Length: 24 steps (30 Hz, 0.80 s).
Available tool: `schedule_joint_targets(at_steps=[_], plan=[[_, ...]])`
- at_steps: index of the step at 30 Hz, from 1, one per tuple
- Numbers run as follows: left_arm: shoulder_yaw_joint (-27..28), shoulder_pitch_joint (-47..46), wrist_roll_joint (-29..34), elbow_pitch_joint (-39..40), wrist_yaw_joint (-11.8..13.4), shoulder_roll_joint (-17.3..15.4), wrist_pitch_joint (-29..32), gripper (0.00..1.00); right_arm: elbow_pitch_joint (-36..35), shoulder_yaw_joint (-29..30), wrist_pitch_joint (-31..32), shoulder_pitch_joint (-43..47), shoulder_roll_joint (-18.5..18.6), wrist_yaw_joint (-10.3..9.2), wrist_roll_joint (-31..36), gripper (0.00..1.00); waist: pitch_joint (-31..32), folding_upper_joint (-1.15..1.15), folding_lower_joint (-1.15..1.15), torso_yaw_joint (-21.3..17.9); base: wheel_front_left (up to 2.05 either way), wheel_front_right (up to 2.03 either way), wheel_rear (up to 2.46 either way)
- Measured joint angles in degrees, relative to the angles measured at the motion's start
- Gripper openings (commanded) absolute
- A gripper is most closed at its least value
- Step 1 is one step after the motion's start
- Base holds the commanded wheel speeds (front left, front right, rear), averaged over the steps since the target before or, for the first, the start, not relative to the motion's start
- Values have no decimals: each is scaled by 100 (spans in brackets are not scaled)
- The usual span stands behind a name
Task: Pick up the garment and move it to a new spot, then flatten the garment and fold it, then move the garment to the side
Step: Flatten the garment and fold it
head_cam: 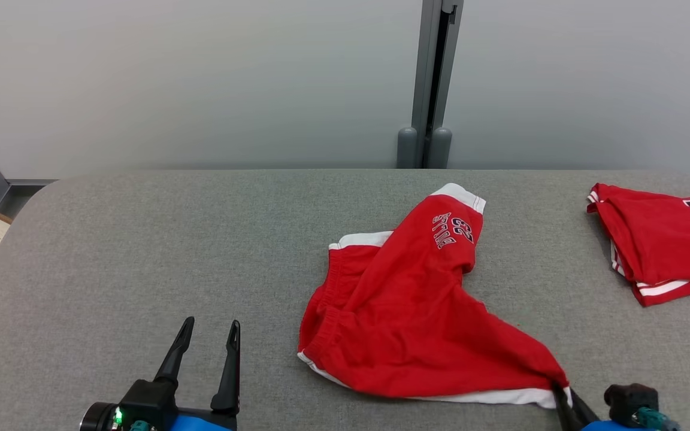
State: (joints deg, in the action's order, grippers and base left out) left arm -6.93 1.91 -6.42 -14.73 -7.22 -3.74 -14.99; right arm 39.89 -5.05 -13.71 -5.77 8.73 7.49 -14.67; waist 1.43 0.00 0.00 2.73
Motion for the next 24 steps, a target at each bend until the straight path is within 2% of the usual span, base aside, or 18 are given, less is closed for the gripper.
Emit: schedule_joint_targets(at_steps=[1,2,3,4,8,12,19,24], plan=[[-15,0,-4,-7,0,0,0,100,112,-66,114,-22,12,0,-91,0,12,0,0,8,0,0,0],[-32,0,-4,-14,0,0,0,100,192,-181,219,-37,30,0,-190,11,22,0,0,18,0,0,0],[-45,0,-5,-22,0,1,0,100,225,-245,214,-57,33,1,-253,64,31,0,0,22,0,0,0],[-49,0,-5,-26,0,0,-1,100,218,-300,167,-88,68,1,-272,100,43,0,0,25,0,0,0],[-45,3,-13,-29,0,1,0,100,67,-277,-57,-99,167,0,-370,100,97,0,0,16,0,0,0],[-14,44,-13,-12,0,-3,0,100,-383,-56,-119,38,146,0,-252,100,142,0,0,-38,0,0,0],[38,122,-12,49,0,-8,0,100,-2123,620,-127,638,-160,0,145,100,166,0,0,-144,0,0,0],[46,127,-7,87,0,-14,0,100,-3178,732,-130,931,-376,0,368,100,171,0,0,-183,0,0,0]])
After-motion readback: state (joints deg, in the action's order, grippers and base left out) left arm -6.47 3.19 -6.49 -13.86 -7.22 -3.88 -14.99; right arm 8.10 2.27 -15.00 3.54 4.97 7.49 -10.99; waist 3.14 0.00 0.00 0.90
